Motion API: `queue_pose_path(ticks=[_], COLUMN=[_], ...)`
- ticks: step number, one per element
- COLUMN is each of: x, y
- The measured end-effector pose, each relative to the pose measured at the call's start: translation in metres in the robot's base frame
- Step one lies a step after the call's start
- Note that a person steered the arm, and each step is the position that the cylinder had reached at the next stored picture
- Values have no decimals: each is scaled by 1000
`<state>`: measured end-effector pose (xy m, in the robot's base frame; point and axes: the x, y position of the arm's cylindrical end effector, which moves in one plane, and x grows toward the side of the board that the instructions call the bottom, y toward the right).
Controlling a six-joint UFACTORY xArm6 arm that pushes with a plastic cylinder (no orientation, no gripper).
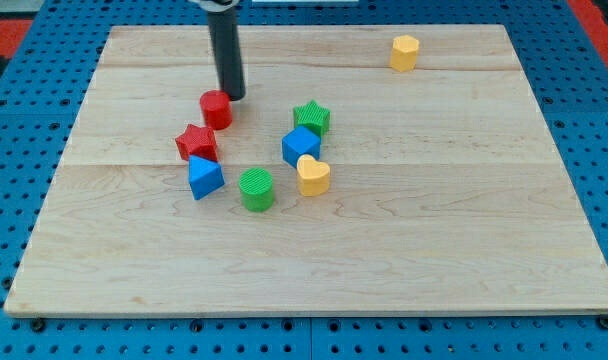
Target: Push the yellow hexagon closer to the blue cube
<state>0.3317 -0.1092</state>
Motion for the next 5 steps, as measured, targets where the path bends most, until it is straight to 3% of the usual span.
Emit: queue_pose_path(ticks=[1,2,3,4,5], x=[-15,9,15,-14,-77], y=[-37,-42,10,36,133])
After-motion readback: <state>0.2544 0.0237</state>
